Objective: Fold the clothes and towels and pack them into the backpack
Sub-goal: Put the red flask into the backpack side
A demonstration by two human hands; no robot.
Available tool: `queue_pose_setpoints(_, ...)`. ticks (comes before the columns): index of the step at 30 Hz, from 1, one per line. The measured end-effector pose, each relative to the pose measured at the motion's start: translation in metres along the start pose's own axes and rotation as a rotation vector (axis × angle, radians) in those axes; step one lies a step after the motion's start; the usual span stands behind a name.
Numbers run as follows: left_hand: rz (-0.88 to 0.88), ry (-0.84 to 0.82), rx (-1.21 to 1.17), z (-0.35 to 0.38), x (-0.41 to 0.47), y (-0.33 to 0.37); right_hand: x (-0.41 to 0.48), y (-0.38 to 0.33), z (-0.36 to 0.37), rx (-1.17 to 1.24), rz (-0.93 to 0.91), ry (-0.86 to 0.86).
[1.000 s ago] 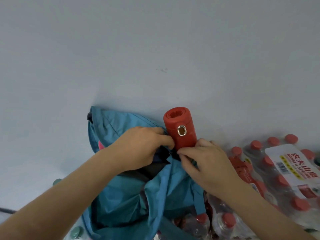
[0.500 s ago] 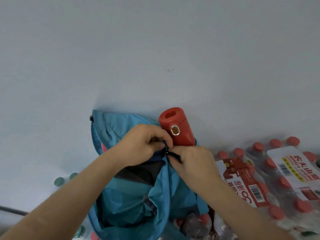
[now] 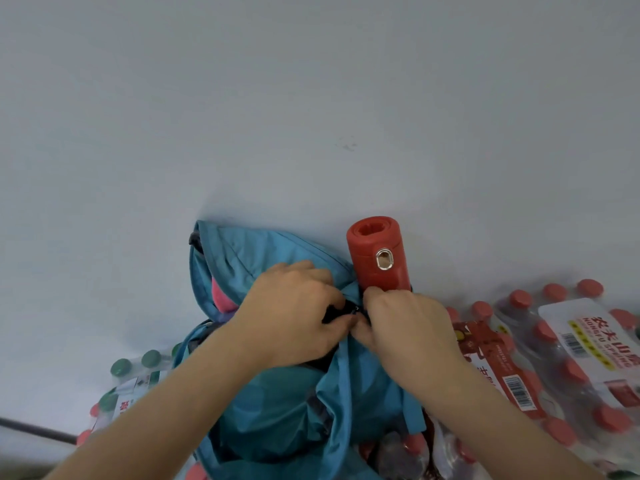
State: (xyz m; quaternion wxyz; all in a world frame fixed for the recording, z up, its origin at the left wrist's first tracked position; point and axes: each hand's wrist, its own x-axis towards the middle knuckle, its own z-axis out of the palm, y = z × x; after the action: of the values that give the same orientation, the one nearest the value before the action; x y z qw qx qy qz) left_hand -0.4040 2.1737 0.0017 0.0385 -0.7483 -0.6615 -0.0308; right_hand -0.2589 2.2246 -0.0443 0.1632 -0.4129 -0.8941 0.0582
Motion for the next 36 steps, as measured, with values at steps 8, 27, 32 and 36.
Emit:
queue_pose_setpoints(8,-0.160,0.037,0.071,0.021,-0.008,0.021,0.006,0.015,-0.010,0.295,0.096,-0.112)
queue_pose_setpoints(27,0.129,0.075,-0.072,-0.015,0.015,-0.001,0.012,0.016,-0.039,1.542,0.440,-0.183)
queue_pose_setpoints(32,0.136,0.211,-0.111,-0.011,0.019,0.006,0.011,0.014,-0.049,1.361,0.329,-0.040)
queue_pose_setpoints(36,0.099,0.125,-0.284,-0.021,0.023,0.003,0.010,0.010,-0.045,1.531,0.282,0.047)
